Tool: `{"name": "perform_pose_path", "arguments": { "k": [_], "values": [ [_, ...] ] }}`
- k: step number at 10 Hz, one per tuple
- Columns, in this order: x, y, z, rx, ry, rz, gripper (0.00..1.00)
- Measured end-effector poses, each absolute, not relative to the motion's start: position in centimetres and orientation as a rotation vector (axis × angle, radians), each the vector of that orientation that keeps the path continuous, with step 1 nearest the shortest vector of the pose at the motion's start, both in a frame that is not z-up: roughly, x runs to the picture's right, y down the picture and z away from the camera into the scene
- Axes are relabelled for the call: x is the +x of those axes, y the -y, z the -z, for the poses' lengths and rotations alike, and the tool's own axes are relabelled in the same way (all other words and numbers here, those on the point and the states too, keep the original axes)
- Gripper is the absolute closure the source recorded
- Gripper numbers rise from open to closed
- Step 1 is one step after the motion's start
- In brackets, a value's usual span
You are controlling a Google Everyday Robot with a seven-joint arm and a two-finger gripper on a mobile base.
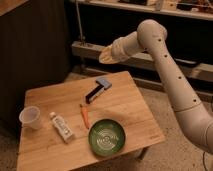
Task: Place the eraser in the ceramic cup
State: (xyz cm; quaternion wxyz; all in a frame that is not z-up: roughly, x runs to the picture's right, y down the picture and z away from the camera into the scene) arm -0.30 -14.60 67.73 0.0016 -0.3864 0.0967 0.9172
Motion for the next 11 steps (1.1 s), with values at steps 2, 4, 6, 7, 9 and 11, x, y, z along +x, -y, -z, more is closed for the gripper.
{"name": "perform_pose_path", "arguments": {
  "k": [2, 4, 6, 7, 9, 11],
  "values": [
    [-0.3, 14.6, -67.7, -1.213, -0.303, -2.879, 0.79],
    [0.1, 14.6, -67.9, -1.193, -0.287, -2.928, 0.79],
    [1.8, 14.6, -67.8, -1.093, -0.153, -3.169, 0.79],
    [2.3, 14.6, -67.7, -1.054, -0.084, -3.268, 0.79],
    [3.7, 14.6, -67.8, -0.942, 0.090, -3.547, 0.79],
    [4.1, 14.7, -67.5, -0.908, 0.236, -3.742, 0.79]
  ]
}}
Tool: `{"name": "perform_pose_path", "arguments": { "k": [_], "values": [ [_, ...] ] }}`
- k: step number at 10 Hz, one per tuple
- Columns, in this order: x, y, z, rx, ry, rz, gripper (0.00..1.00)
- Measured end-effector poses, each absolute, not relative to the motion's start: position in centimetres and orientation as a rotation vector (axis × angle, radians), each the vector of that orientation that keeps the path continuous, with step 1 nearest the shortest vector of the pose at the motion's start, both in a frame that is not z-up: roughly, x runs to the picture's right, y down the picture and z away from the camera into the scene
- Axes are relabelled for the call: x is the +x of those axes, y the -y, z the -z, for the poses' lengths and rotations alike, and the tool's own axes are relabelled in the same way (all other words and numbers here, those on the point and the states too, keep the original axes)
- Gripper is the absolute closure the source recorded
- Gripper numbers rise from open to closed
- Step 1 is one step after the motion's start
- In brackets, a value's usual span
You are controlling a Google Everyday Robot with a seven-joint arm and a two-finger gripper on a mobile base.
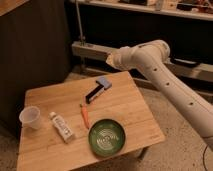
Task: Place the eraser in the ceramic cup
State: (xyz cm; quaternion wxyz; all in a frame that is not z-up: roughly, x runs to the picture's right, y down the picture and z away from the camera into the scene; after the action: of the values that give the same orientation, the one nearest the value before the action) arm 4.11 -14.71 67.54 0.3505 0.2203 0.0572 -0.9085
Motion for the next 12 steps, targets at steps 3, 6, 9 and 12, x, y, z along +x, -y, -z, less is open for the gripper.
{"name": "perform_pose_path", "arguments": {
  "k": [3, 6, 9, 12],
  "values": [
    [4.4, 15.0, -67.1, 0.535, -0.211, 2.193, 0.79],
    [5.7, 19.1, -67.2, 0.582, -0.109, 2.075, 0.79],
    [5.7, 25.3, -65.3, 0.484, 0.130, 1.869, 0.79],
    [5.1, 26.1, -63.6, 0.223, 0.279, 2.000, 0.79]
  ]
}}
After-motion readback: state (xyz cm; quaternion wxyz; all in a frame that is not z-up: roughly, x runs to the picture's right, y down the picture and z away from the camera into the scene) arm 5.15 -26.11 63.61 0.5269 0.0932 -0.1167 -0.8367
